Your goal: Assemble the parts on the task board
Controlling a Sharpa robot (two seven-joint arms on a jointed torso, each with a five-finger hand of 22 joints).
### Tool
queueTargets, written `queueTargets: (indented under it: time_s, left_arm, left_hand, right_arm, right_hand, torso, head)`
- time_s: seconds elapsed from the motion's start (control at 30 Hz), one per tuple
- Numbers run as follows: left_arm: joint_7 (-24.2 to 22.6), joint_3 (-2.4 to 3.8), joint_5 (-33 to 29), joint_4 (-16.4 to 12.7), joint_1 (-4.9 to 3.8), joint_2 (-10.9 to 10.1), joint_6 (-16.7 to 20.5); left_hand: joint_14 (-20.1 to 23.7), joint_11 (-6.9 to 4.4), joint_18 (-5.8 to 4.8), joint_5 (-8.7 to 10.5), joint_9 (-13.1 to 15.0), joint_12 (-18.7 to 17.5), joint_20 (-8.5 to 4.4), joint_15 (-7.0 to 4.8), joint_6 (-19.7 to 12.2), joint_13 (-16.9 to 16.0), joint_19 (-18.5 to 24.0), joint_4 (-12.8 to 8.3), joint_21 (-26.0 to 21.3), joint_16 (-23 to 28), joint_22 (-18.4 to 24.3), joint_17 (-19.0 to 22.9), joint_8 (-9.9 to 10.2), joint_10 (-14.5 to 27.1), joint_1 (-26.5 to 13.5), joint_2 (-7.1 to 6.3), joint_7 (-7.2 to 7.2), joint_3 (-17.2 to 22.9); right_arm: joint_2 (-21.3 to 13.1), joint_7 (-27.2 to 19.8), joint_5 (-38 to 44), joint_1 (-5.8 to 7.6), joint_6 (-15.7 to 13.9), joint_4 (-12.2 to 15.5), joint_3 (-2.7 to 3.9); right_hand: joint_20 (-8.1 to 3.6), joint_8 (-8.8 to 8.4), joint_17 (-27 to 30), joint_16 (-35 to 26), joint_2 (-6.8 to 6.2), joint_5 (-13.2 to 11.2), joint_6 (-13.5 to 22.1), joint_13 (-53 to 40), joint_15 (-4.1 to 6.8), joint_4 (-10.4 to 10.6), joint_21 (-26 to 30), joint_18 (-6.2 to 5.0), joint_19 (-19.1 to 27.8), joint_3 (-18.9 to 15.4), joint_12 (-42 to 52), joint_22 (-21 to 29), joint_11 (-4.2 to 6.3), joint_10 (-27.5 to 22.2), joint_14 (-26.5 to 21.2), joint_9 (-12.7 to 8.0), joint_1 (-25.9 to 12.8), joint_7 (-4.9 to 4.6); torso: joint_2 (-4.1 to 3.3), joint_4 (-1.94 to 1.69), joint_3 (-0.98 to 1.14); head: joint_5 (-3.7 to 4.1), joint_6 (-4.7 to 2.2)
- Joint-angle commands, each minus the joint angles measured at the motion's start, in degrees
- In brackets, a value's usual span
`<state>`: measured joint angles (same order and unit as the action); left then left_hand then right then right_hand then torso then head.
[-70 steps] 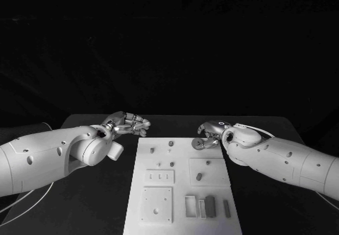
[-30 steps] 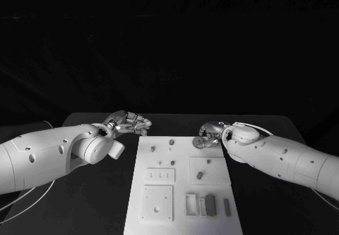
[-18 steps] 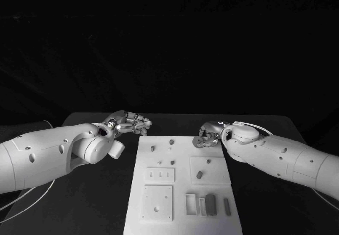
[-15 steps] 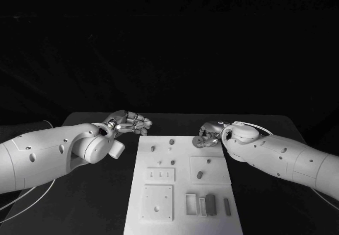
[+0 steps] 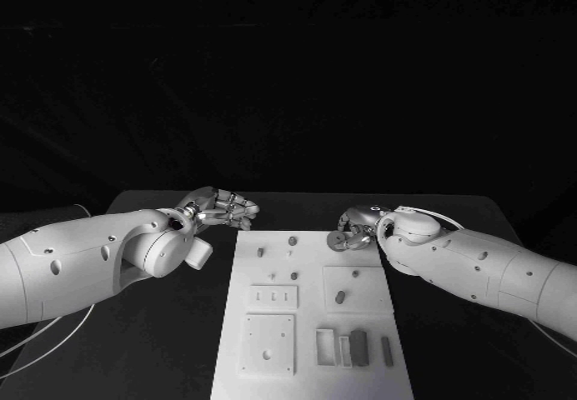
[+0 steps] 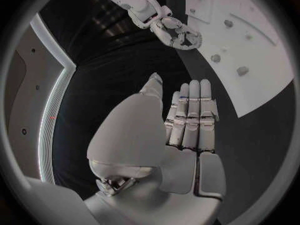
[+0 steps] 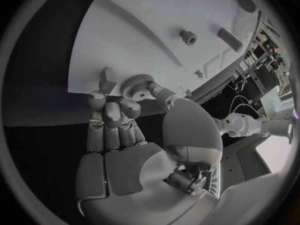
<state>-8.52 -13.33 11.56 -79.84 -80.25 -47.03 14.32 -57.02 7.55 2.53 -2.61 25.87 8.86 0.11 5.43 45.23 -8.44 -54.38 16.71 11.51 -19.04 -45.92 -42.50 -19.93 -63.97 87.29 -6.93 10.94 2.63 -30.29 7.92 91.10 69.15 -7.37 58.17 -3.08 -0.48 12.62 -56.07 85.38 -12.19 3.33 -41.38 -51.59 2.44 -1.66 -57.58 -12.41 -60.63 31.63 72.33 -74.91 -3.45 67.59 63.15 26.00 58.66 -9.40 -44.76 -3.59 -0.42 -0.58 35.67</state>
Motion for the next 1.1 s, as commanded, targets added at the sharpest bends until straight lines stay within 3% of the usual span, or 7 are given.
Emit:
queueTargets:
  time_s: [0.03,0.1,0.13,0.73,0.8,0.83,1.1]
  left_arm:
    - [-0.26,0.05,0.15,-0.21,-0.07,0.03,-0.78]
    - [-0.26,0.05,0.18,-0.24,-0.07,-0.01,-0.79]
    - [-0.26,0.05,0.18,-0.25,-0.07,-0.03,-0.77]
    - [-0.3,0.09,0.2,-0.54,-0.08,-0.54,-0.39]
    - [-0.34,0.09,0.2,-0.54,-0.08,-0.59,-0.36]
    - [-0.35,0.1,0.2,-0.57,-0.08,-0.63,-0.36]
    - [-0.4,0.11,0.2,-0.63,-0.09,-0.76,-0.17]
  left_hand:
    - [-0.39,0.15,0.87,-0.19,0.09,-0.26,-0.23,0.14,-0.06,-0.06,-0.17,0.04,-0.35,0.36,-0.1,-0.1,0.3,-0.38,-0.39,-0.09,0.19,0.23]
    - [-0.39,0.15,0.87,-0.19,0.09,-0.26,-0.23,0.14,-0.06,-0.06,-0.17,0.04,-0.35,0.36,-0.1,-0.1,0.3,-0.38,-0.39,-0.09,0.19,0.23]
    - [-0.39,0.15,0.87,-0.19,0.09,-0.26,-0.23,0.14,-0.06,-0.06,-0.17,0.04,-0.35,0.36,-0.1,-0.1,0.3,-0.38,-0.39,-0.09,0.19,0.23]
    - [-0.38,0.14,0.87,-0.2,0.09,-0.28,-0.23,0.14,-0.06,-0.07,-0.16,0.02,-0.36,0.38,-0.1,-0.11,0.31,-0.39,-0.38,-0.11,0.18,0.24]
    - [-0.37,0.14,0.87,-0.19,0.1,-0.29,-0.23,0.15,-0.06,-0.07,-0.15,0.01,-0.38,0.4,-0.1,-0.13,0.32,-0.4,-0.37,-0.16,0.18,0.23]
    - [-0.37,0.14,0.87,-0.19,0.1,-0.3,-0.23,0.15,-0.06,-0.08,-0.14,0.01,-0.39,0.42,-0.1,-0.13,0.32,-0.4,-0.36,-0.19,0.19,0.22]
    - [-0.36,0.14,0.87,-0.2,0.11,-0.31,-0.23,0.15,-0.06,-0.08,-0.13,0.0,-0.4,0.44,-0.1,-0.15,0.33,-0.41,-0.34,-0.21,0.18,0.24]
  right_arm:
    - [0.05,-0.01,1.23,-0.07,-0.17,0.49,-0.06]
    - [-0.02,0.04,1.47,-0.07,-0.5,0.87,-0.06]
    - [-0.09,0.1,1.69,-0.07,-0.67,1.08,-0.06]
    - [-2.17,2.24,5.19,0.8,-4.95,6.64,-0.05]
    - [-2.38,2.5,5.45,0.98,-5.27,7.35,-0.04]
    - [-2.54,2.62,5.74,1.09,-5.49,7.91,-0.04]
    - [-2.27,4.01,7.77,1.69,-6.68,14.13,0.0]
  right_hand:
    - [-0.41,0.21,-0.06,0.21,0.35,0.15,-0.38,-0.06,0.25,-0.12,-0.17,-2.59,0.1,-0.07,0.19,-0.99,0.36,-0.11,-0.01,0.05,-0.01,-0.12]
    - [-0.41,0.21,-0.06,0.21,0.35,0.15,-0.38,-0.06,0.25,-0.12,-0.17,-2.59,0.1,-0.07,0.19,-0.99,0.36,-0.11,-0.01,0.05,-0.01,-0.12]
    - [-0.92,3.4,-1.85,1.3,6.28,9.12,-5.68,-0.26,0.64,-2.56,-0.95,-2.38,-0.13,2.09,1.04,-1.42,1.62,0.98,1.62,1.55,3.24,0.42]
    - [-0.94,3.52,-1.92,1.34,6.5,9.45,-5.88,-0.26,0.66,-2.65,-0.98,-2.38,-0.13,2.17,1.07,-1.44,1.67,1.02,1.68,1.61,3.36,0.44]
    - [-0.96,3.69,-2.51,1.58,8.19,11.62,-6.18,-0.15,1.09,-3.98,-1.44,-2.56,-0.2,1.1,1.09,-1.46,1.25,1.28,2.33,1.68,2.97,0.65]
    - [-0.72,3.6,-2.24,1.69,11.13,13.67,-6.43,0.33,1.03,-9.18,-2.44,-2.59,0.32,-3.18,0.83,-1.24,1.44,1.7,2.52,1.47,0.64,0.91]
    - [-0.51,3.31,-1.99,1.58,11.56,13.08,-6.91,0.65,1.31,-11.02,-2.44,-2.59,0.4,-3.06,0.63,-0.92,1.32,1.85,2.67,0.89,-0.71,0.82]
  torso:
    - [0.02,0.02,-0.01]
    - [0.02,0.02,-0.01]
    - [0.02,0.02,-0.01]
    - [0.04,0.1,-0.01]
    - [0.06,0.12,-0.03]
    - [0.07,0.12,-0.03]
    - [0.09,0.16,0.02]
  head:
    - [-0.01,0.02]
    - [-0.01,0.02]
    - [-0.01,0.02]
    - [0.05,-0.27]
    - [0.09,-0.38]
    - [0.08,-0.43]
    - [-0.05,-0.58]
